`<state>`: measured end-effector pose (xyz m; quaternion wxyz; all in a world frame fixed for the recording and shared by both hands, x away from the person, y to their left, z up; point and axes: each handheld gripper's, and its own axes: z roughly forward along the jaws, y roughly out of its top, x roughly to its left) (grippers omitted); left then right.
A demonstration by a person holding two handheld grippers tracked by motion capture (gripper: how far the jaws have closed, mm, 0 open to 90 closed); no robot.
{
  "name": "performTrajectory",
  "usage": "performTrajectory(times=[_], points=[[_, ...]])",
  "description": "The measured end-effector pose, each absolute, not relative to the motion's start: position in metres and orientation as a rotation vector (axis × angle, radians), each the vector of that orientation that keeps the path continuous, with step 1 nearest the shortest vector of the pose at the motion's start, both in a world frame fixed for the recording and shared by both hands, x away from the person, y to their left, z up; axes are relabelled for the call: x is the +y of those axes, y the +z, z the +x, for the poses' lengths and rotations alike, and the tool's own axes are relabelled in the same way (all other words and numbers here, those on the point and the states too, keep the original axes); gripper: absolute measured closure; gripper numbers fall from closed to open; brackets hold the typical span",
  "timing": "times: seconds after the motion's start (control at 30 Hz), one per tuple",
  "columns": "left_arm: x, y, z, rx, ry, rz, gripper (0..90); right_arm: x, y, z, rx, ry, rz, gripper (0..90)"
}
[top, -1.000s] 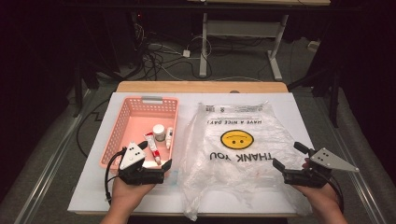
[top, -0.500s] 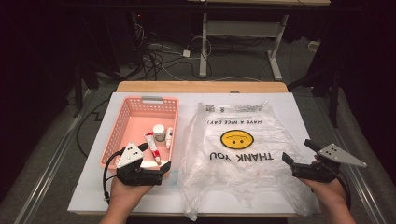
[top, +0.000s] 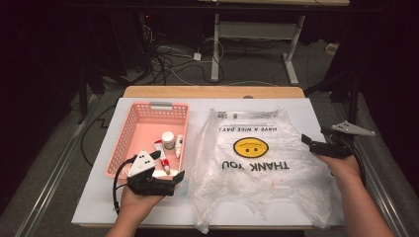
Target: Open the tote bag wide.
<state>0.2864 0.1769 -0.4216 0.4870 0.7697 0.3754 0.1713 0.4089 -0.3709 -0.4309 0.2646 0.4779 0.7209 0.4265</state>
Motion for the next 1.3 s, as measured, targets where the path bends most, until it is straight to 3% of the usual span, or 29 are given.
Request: performTrajectory(times=[0.2, 0.57, 0.63, 0.93, 1.0, 1.03, 1.3], points=[[0.173, -0.420, 0.282, 0.898, 0.432, 1.876, 0.0, -0.376, -0.455, 0.444, 2.051, 1.079, 1.421, 31.2], [0.175, -0.423, 0.284, 0.904, 0.413, 1.883, 0.0, -0.368, -0.477, 0.470, 2.159, 0.963, 1.450, 33.3], [0.175, -0.424, 0.285, 0.900, 0.407, 1.882, 0.0, -0.359, -0.477, 0.468, 2.192, 0.912, 1.362, 48.5], [0.176, -0.423, 0.286, 0.896, 0.410, 1.886, 0.0, -0.347, -0.478, 0.460, 2.254, 0.929, 1.253, 82.5], [0.177, -0.422, 0.285, 0.893, 0.414, 1.886, 0.0, -0.347, -0.478, 0.460, 2.257, 0.935, 1.254, 84.0], [0.177, -0.422, 0.286, 0.896, 0.413, 1.880, 0.0, -0.348, -0.478, 0.460, 2.271, 0.960, 1.261, 89.9], [0.177, -0.422, 0.287, 0.895, 0.405, 1.879, 0.0, -0.349, -0.474, 0.458, 2.219, 0.992, 1.314, 90.0]])
